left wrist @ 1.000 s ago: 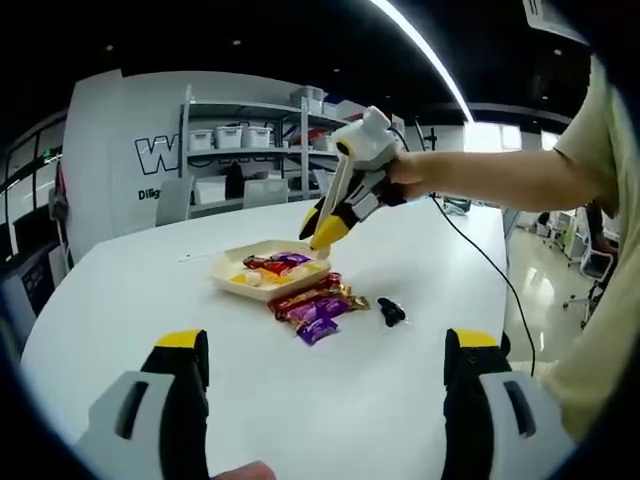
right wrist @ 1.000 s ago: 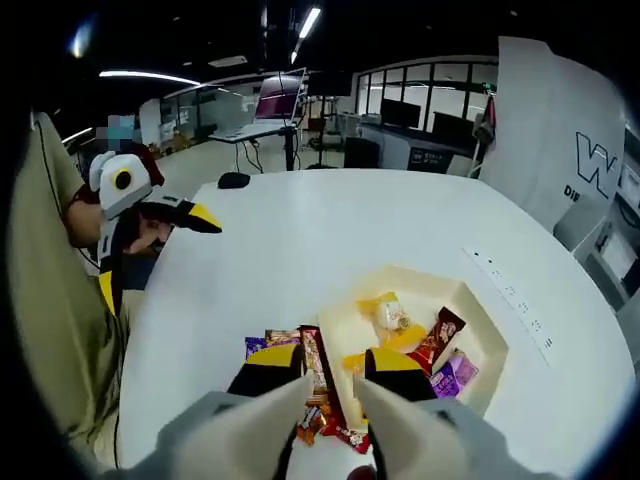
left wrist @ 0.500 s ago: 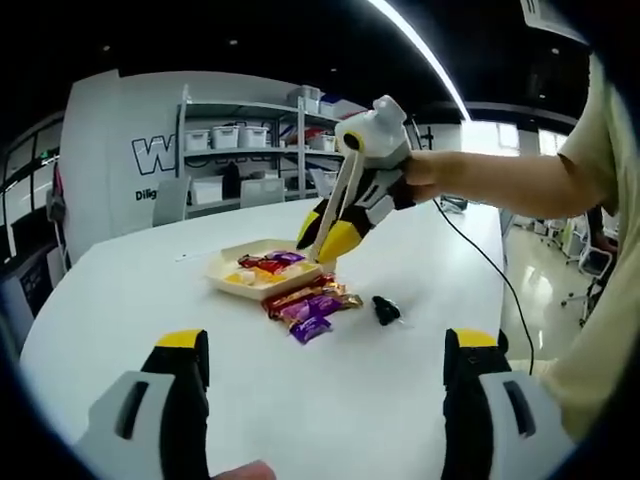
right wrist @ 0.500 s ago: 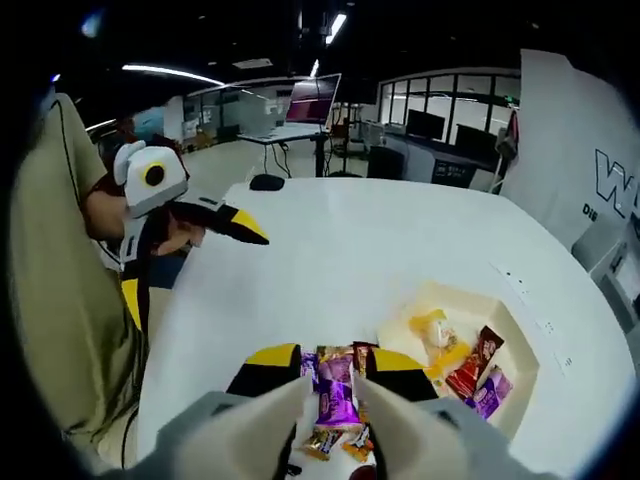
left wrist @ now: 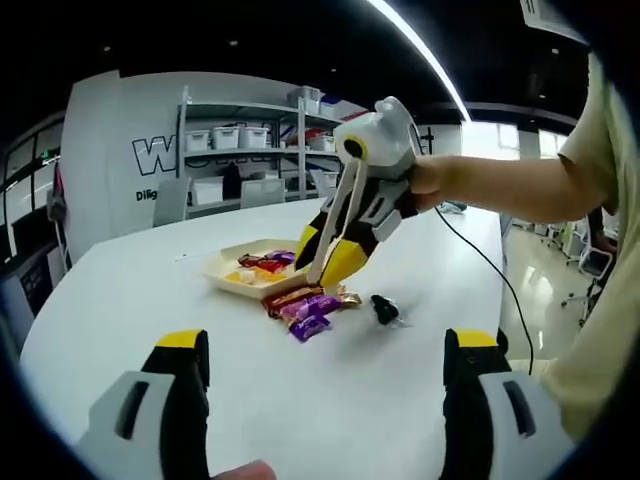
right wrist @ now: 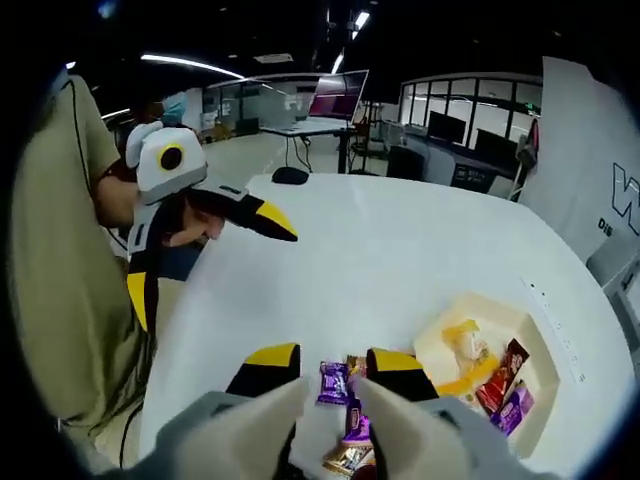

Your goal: Place the target food into the container with the food tongs after gripping and lifting it, then release it inside without dropping or visibly crushing the food.

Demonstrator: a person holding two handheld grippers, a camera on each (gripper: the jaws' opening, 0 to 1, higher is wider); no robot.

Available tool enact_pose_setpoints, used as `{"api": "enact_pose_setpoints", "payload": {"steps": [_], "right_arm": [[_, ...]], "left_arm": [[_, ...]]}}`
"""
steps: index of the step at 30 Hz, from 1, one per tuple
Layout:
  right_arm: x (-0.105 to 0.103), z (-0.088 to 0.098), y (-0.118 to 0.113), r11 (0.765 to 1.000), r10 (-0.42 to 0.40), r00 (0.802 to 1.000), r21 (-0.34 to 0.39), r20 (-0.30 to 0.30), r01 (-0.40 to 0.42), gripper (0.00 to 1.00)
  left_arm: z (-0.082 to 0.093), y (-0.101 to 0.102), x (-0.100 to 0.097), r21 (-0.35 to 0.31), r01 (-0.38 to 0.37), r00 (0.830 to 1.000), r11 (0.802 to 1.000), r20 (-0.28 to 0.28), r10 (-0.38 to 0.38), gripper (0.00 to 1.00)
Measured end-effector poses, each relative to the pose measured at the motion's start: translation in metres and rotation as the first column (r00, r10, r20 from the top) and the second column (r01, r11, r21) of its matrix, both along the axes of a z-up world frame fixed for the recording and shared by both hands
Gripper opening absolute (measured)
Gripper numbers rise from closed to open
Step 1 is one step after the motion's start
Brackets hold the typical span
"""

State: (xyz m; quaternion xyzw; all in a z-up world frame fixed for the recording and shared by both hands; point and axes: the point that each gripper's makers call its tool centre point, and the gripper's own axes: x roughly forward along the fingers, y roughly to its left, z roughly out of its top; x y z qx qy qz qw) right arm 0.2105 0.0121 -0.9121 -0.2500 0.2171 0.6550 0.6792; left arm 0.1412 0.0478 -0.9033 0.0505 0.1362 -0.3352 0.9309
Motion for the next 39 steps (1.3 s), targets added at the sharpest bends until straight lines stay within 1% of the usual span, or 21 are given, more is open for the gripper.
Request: {"api": "enact_pose_setpoints", "payload": {"steps": [7,18,20,30,32,39], "right_arm": [[-0.005,-0.010,0.004,1.000,0.018,1.000,-0.022,0.005,-0.018,0.22],[-0.002,-0.028,0.010,0.997,0.037,0.999,-0.065,0.029,-0.035,0.22],[-0.002,-0.031,0.010,0.997,0.038,0.999,-0.070,0.026,-0.036,0.22],[-0.002,-0.038,0.013,0.996,0.049,0.999,-0.080,0.023,-0.047,0.22],[-0.001,-0.043,0.013,0.994,0.052,0.998,-0.095,0.028,-0.049,0.22],[-0.002,-0.049,0.013,0.993,0.060,0.998,-0.101,0.027,-0.057,0.22]], "left_arm": [[0.000,0.000,0.000,-0.001,0.000,1.000,1.000,0.002,0.000,0.95],[0.000,0.005,-0.001,0.004,-0.004,1.000,1.000,0.004,0.004,0.96],[0.000,0.005,-0.001,0.005,-0.004,1.000,1.000,0.004,0.004,0.96],[-0.002,0.007,0.000,0.005,-0.006,1.000,1.000,-0.001,0.006,0.96],[-0.003,0.007,0.000,0.004,-0.006,1.000,1.000,-0.001,0.006,0.96],[-0.006,0.007,0.000,0.005,-0.004,1.000,1.000,-0.008,0.004,0.95]]}}
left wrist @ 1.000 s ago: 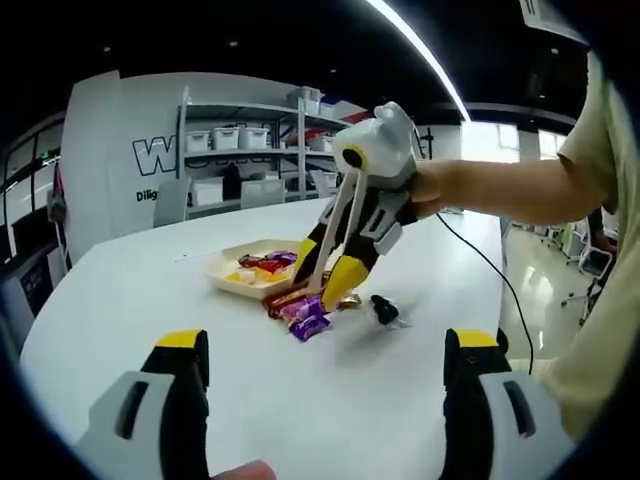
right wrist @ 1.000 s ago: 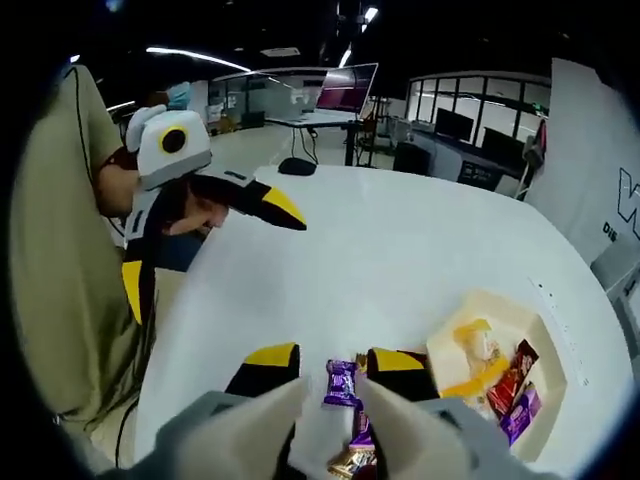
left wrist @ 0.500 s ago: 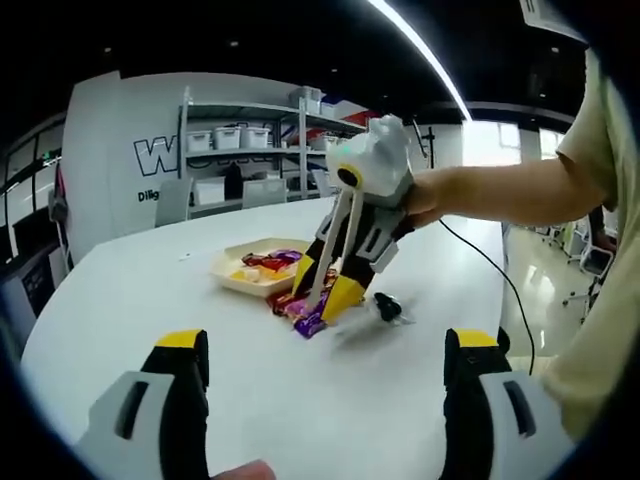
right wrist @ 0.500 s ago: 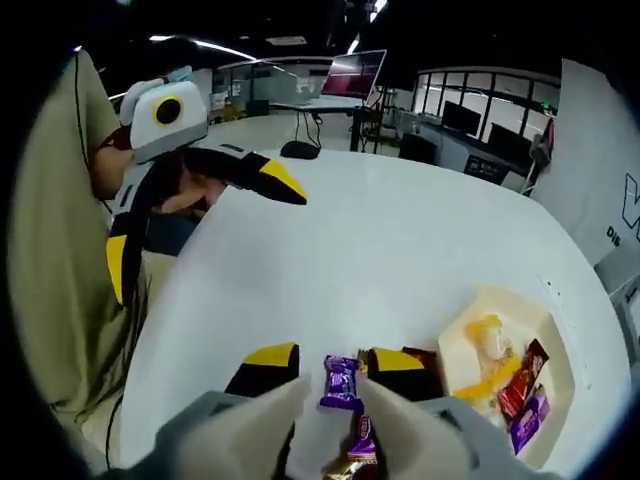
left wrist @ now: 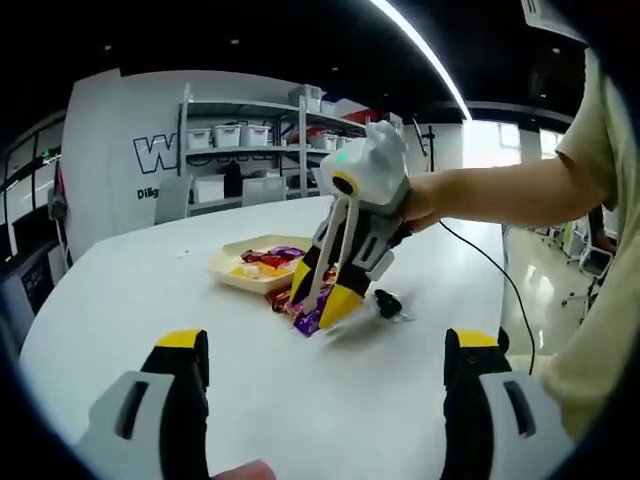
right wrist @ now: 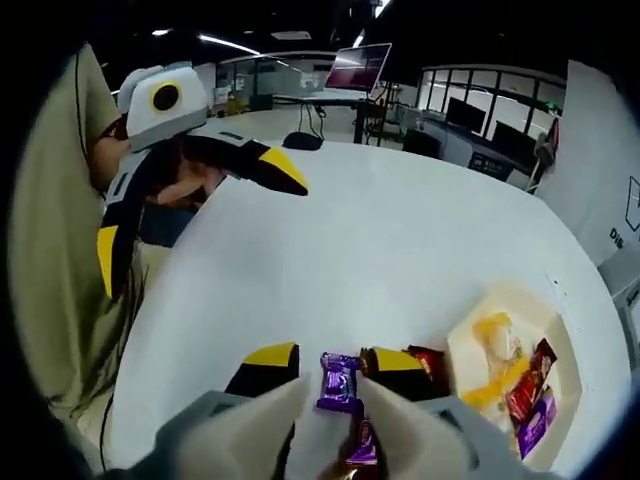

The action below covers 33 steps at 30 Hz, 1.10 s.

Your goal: Place the target food into the container with the food tongs after gripping and lifting it, then release it inside without dropping or visibly crushing the food.

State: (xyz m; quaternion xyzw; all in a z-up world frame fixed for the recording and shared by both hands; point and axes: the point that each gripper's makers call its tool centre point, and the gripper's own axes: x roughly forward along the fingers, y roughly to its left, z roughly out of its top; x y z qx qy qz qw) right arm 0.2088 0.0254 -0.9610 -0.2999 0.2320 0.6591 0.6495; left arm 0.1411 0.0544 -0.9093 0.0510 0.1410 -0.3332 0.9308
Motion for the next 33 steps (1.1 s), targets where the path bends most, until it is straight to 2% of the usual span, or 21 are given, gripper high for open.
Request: {"api": "enact_pose_setpoints", "payload": {"steps": [8,9,20,25,33], "right_arm": [[0.000,0.000,0.001,1.000,0.000,1.000,0.013,-0.023,0.000,0.20],[-0.003,-0.001,0.000,1.000,-0.020,0.998,0.011,-0.066,0.021,0.19],[-0.007,-0.001,0.000,1.000,-0.014,0.996,0.011,-0.087,0.015,0.17],[-0.002,0.000,-0.004,0.998,-0.065,0.992,-0.017,-0.106,0.064,0.16],[0.002,0.012,-0.003,0.996,-0.094,0.989,-0.008,-0.111,0.093,0.16]], "left_arm": [[-0.002,0.000,0.000,-0.001,-0.002,1.000,1.000,-0.004,0.002,0.95],[-0.002,0.000,0.000,-0.002,-0.002,1.000,1.000,-0.004,0.002,0.95],[-0.004,-0.001,0.000,0.002,-0.001,1.000,1.000,-0.008,0.001,0.95],[-0.004,0.000,0.001,0.003,-0.002,1.000,1.000,-0.009,0.002,0.95],[-0.004,-0.001,0.000,0.004,-0.001,1.000,1.000,-0.008,0.001,0.95]]}}
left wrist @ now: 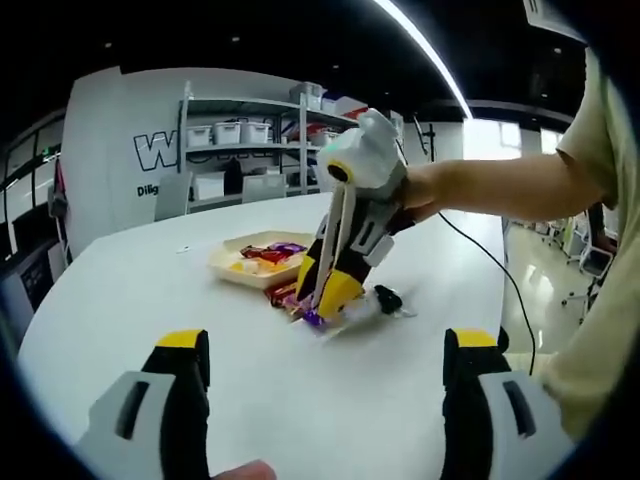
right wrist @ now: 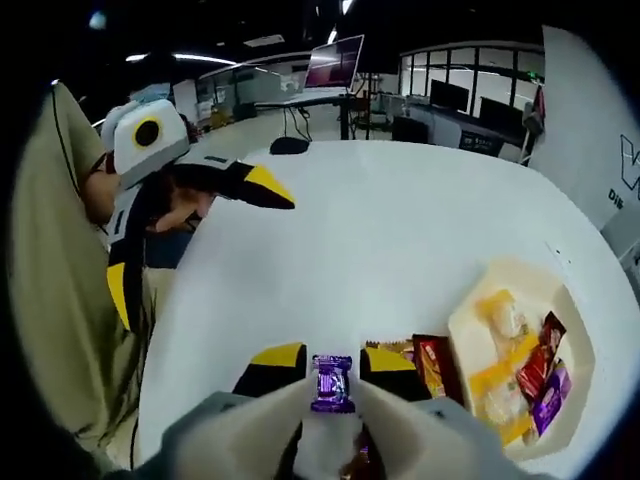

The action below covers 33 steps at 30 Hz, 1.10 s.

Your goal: Place the target food into the container with the food tongs after gripping and lifting it, then release it inside without dropping or visibly crushing the food.

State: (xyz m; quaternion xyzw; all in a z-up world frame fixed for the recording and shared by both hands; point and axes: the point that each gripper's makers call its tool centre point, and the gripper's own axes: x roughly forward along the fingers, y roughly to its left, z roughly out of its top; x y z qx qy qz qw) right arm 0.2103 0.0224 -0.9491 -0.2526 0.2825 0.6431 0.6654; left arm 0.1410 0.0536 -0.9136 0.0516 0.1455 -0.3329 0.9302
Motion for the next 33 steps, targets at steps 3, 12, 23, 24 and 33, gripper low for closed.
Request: {"api": "enact_pose_setpoints", "payload": {"steps": [3,12,23,24,33], "right_arm": [[0.004,0.006,-0.002,1.000,-0.016,1.000,0.001,0.005,0.016,0.16],[0.022,0.037,-0.001,0.998,-0.051,0.998,0.030,0.029,0.050,0.16],[0.061,0.062,-0.001,0.994,-0.101,0.993,0.041,0.064,0.099,0.16],[0.065,0.064,-0.001,0.994,-0.104,0.992,0.042,0.067,0.102,0.16],[0.106,0.083,0.004,0.987,-0.155,0.984,0.061,0.086,0.150,0.16]], "left_arm": [[0.000,0.000,0.000,-0.001,-0.001,1.000,1.000,0.001,0.001,0.95],[0.000,0.000,-0.001,0.001,0.001,1.000,1.000,0.001,-0.001,0.95],[0.001,0.002,-0.001,0.003,-0.001,1.000,1.000,0.003,0.001,0.94],[0.001,0.003,0.000,0.003,-0.002,1.000,1.000,0.003,0.002,0.94],[0.004,0.007,0.001,0.006,-0.010,1.000,1.000,0.008,0.010,0.94]]}}
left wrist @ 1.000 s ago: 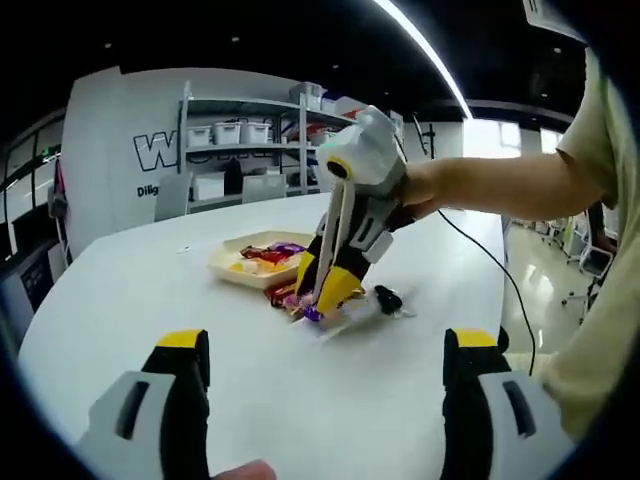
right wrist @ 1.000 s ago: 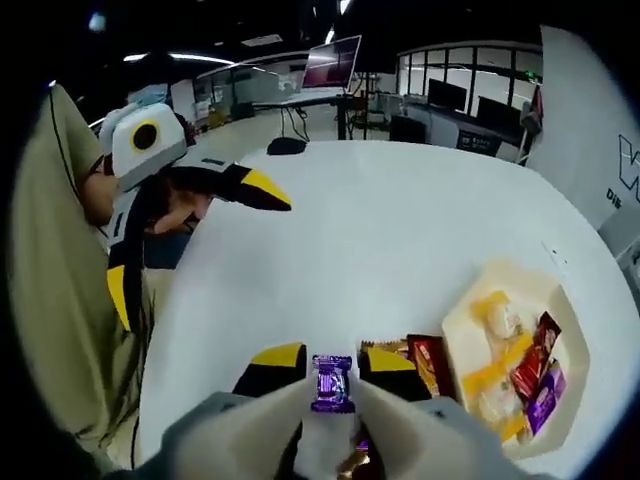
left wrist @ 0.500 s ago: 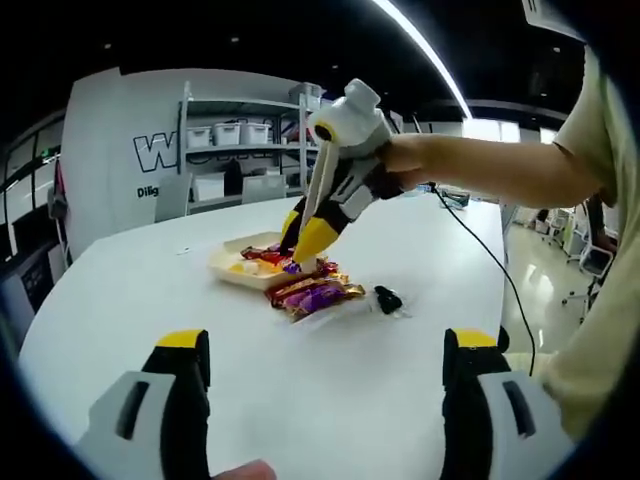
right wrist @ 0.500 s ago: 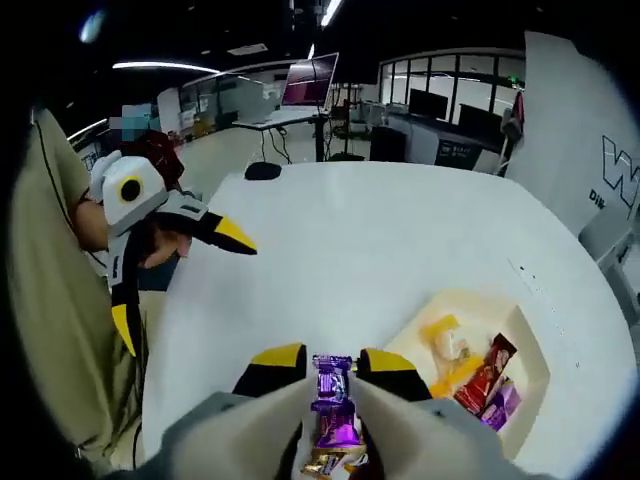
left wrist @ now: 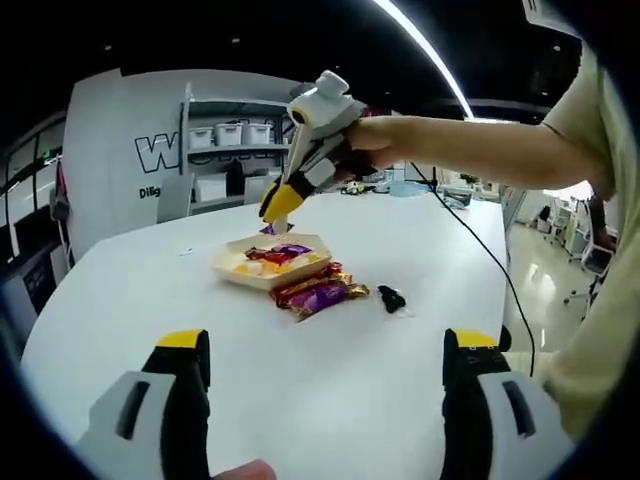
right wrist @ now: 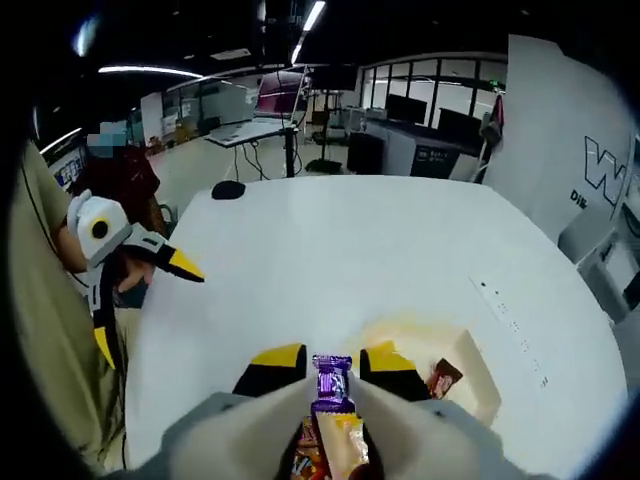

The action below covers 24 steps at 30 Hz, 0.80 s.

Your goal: Place the target food into the container with the food tongs after gripping and lifting it, then release it inside without dropping or visibly crushing the food.

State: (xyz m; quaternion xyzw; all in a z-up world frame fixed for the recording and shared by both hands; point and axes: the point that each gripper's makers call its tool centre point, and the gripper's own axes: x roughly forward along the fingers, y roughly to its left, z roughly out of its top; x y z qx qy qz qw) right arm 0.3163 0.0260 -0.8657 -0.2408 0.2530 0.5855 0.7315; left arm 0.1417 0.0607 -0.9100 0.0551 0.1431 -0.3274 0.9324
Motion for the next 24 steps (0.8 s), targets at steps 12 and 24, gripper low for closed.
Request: {"api": "enact_pose_setpoints", "payload": {"steps": [12,24], "right_arm": [[0.043,0.008,0.003,0.998,-0.068,0.998,-0.007,0.014,0.068,0.16],[0.076,-0.012,0.015,0.989,-0.142,0.990,-0.025,0.022,0.142,0.17]], "left_arm": [[0.001,0.005,0.001,0.006,-0.009,1.000,1.000,0.001,0.009,0.94],[-0.003,0.010,0.002,0.008,-0.018,1.000,1.000,-0.007,0.018,0.94]]}}
